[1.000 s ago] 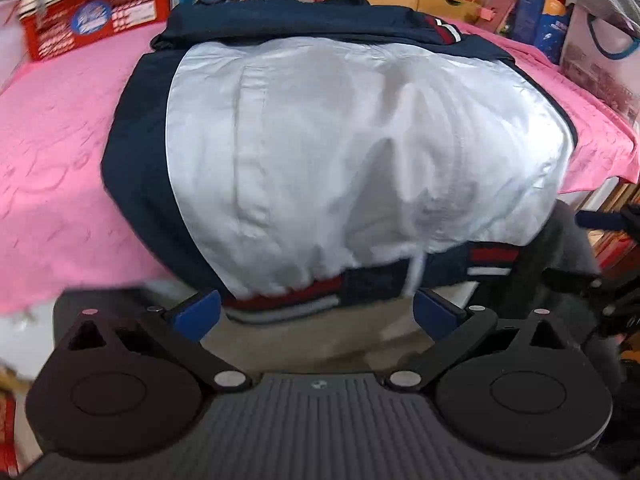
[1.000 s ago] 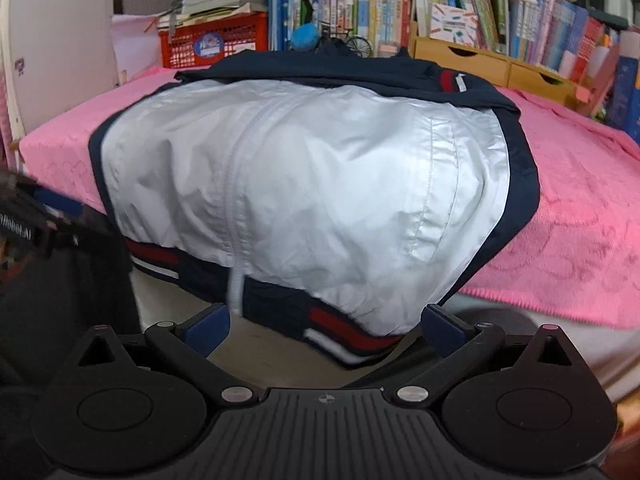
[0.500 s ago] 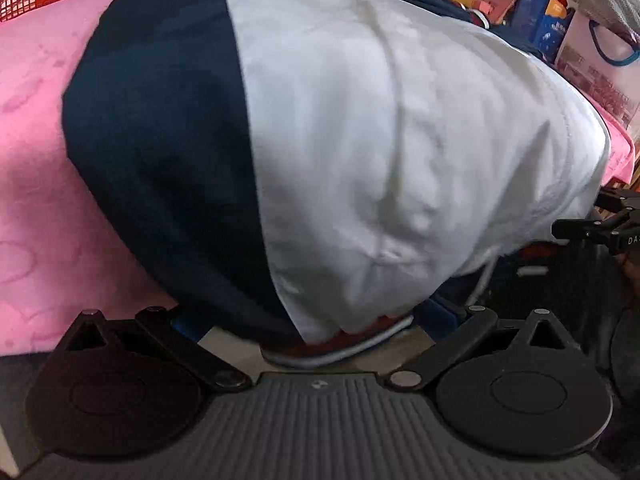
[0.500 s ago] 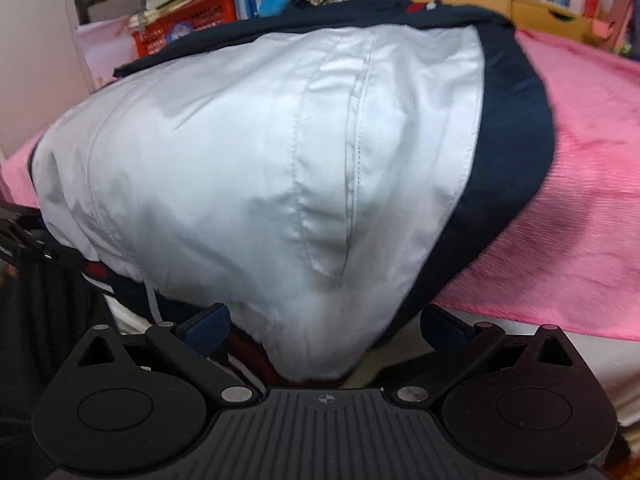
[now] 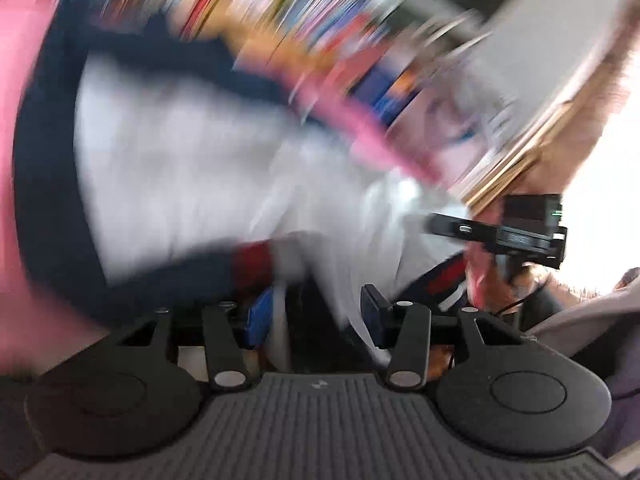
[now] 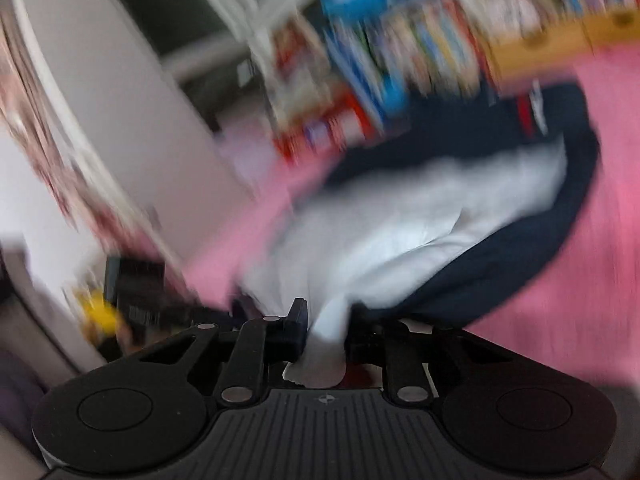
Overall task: Fold clothes
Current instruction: 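Grasp the striped hem band with both grippers and lift it toward the collar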
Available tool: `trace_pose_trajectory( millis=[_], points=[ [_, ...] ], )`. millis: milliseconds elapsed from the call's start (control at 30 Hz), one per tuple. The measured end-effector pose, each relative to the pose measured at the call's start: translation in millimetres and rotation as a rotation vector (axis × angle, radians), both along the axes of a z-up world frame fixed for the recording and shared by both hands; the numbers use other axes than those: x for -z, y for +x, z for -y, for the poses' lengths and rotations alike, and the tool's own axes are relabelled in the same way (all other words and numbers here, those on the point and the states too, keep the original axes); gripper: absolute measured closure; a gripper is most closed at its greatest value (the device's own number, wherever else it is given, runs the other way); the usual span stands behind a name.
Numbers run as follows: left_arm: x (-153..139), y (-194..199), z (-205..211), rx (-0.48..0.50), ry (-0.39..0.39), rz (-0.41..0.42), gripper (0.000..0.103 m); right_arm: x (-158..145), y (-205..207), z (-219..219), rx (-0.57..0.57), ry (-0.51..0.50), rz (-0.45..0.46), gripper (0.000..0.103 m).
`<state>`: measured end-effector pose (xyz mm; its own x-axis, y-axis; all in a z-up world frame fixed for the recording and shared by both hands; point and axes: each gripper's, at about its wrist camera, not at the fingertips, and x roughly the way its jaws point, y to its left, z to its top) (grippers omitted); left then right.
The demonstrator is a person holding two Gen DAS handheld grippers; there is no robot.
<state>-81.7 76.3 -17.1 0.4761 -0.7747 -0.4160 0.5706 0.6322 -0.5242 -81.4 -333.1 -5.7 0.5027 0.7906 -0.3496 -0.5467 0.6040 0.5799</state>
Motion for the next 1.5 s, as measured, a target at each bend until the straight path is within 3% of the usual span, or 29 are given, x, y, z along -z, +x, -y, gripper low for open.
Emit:
trace_pose_trajectory(
  millis=[67,100,233,300,333,367,400,467,533,567,633,667,733,800,900,1000,1033,1067,1100,1133,1167,1200,1400,1500],
  points=[
    [-29.5,27.7,-3.5,-0.095,0.052,0.117,0.037,-21.0,32.1,-3.2,0.050,0.058,0.022,0.082],
    [-39.8,47.2,-5.2,-0.155,0.084,0.146,0.038,-26.7,55.3,-7.1,0.084,0.070,0.014,0.082],
    [-42.9,111.8,-15.3,-0.340,0.184,0.043,0.037,-14.8,163.9,-33.5,0.255,0.084,-0.192,0.082],
    [-40.2,101.9,-10.8,-0.297,0.209,0.064,0.037,1.8,201.4,-45.4,0.291,0.096,-0.298,0.082],
    [-39.0,85.9,-3.8,-0.247,0.238,0.104,0.027,6.8,208.7,-51.1,0.294,0.102,-0.309,0.082],
    [-36.2,64.1,5.0,-0.189,0.301,0.156,0.014,10.2,212.7,-54.9,0.290,0.102,-0.310,0.082],
    [-31.5,43.1,11.2,-0.143,0.377,0.195,0.012,13.1,212.9,-57.6,0.291,0.095,-0.311,0.082],
    [-15.1,7.3,25.5,-0.065,0.538,0.234,0.010,16.4,211.4,-61.4,0.288,0.084,-0.325,0.082],
    [0.2,-12.7,29.7,-0.015,0.602,0.194,0.010,18.8,212.4,-61.3,0.297,0.087,-0.350,0.082],
    [5.2,-19.8,24.7,-0.009,0.568,0.141,0.010,21.0,210.5,-61.4,0.302,0.091,-0.356,0.082],
    [13.6,-28.0,7.8,-0.012,0.427,0.009,0.010,23.5,209.3,-61.4,0.311,0.096,-0.364,0.082],
    [19.5,-30.1,-2.6,-0.013,0.337,-0.061,0.010,24.3,209.3,-61.3,0.314,0.097,-0.366,0.082],
    [39.2,-33.5,-22.6,-0.018,0.083,-0.212,0.003,25.1,208.6,-63.3,0.319,0.090,-0.364,0.082],
    [63.3,-29.1,-26.4,-0.049,-0.104,-0.306,0.003,25.7,207.5,-66.4,0.321,0.079,-0.358,0.082],
    [100.9,-18.4,-22.0,-0.151,-0.269,-0.408,0.002,23.8,202.7,-67.4,0.323,0.058,-0.350,0.082],
    [137.7,-3.7,-14.5,-0.221,-0.408,-0.564,0.002,18.2,193.8,-64.6,0.326,0.043,-0.340,0.082],
    [145.9,0.8,-9.2,-0.224,-0.436,-0.601,0.010,15.7,190.4,-63.4,0.326,0.042,-0.332,0.082],
    [151.8,5.2,-2.6,-0.223,-0.461,-0.628,0.037,13.1,187.3,-62.3,0.328,0.039,-0.324,0.082],
    [155.0,8.8,4.0,-0.217,-0.484,-0.650,0.049,10.7,183.8,-61.0,0.332,0.036,-0.316,0.082],
    [152.5,10.7,9.7,-0.209,-0.503,-0.656,0.071,8.3,180.2,-59.6,0.336,0.033,-0.308,0.082],
    [144.6,11.5,12.5,-0.204,-0.515,-0.645,0.088,5.6,176.1,-57.7,0.340,0.031,-0.301,0.082],
    [132.2,11.3,12.0,-0.198,-0.521,-0.620,0.092,1.8,170.3,-54.6,0.339,0.031,-0.295,0.082],
    [7.9,33.8,-14.5,-0.138,-0.635,-0.274,0.090,-29.3,131.1,-37.3,0.296,-0.030,-0.196,0.081],
    [-33.5,80.2,-25.5,-0.208,-0.568,-0.163,0.090,-36.3,131.3,-30.4,0.317,-0.032,-0.192,0.080]
  ],
)
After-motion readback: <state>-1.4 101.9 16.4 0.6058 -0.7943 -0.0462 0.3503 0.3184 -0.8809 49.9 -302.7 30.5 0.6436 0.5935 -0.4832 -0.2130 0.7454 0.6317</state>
